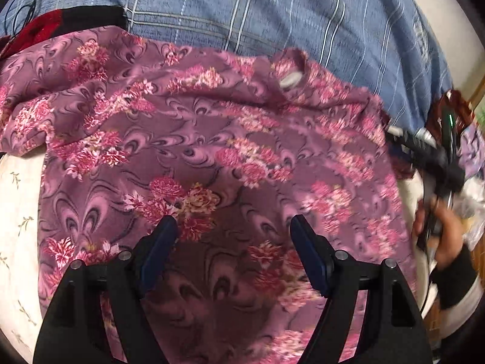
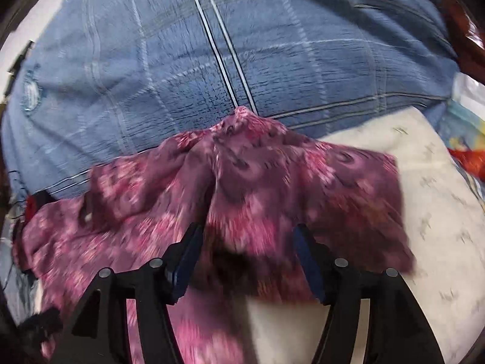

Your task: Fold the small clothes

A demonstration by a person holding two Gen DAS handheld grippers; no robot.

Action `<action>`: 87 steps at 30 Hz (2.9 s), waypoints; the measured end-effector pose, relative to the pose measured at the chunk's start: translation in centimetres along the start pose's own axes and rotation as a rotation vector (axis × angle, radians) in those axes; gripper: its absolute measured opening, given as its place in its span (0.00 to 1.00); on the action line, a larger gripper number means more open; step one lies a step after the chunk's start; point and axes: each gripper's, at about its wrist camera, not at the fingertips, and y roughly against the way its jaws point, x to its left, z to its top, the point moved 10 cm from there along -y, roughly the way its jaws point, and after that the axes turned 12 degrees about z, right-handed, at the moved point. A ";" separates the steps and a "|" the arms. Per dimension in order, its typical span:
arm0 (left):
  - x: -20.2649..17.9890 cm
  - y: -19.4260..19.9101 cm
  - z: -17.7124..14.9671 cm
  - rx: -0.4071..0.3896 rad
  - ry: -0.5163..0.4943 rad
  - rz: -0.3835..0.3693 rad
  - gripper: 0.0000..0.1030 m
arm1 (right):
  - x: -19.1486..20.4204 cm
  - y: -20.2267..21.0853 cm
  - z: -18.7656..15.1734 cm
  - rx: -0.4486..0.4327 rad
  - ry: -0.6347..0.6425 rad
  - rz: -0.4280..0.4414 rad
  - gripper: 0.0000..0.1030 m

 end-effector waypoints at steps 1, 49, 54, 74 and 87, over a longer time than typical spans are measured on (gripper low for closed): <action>-0.2 0.0 0.0 -0.006 -0.014 0.006 0.75 | -0.1 -0.7 0.5 0.003 0.000 -0.013 0.62; 10.2 10.4 -19.7 0.296 0.087 -0.068 0.80 | 2.8 19.8 -27.6 0.207 0.146 0.176 0.53; 7.2 10.3 -21.1 0.241 -0.074 0.058 0.09 | 2.1 19.9 -27.7 0.202 0.151 0.133 0.04; 10.8 12.3 -22.0 0.311 0.091 0.006 0.04 | 1.8 25.2 -28.9 0.116 -0.181 0.363 0.04; 4.2 15.2 -6.6 -0.066 -0.108 -0.060 0.85 | -9.6 26.7 -13.6 -0.200 -0.344 0.190 0.51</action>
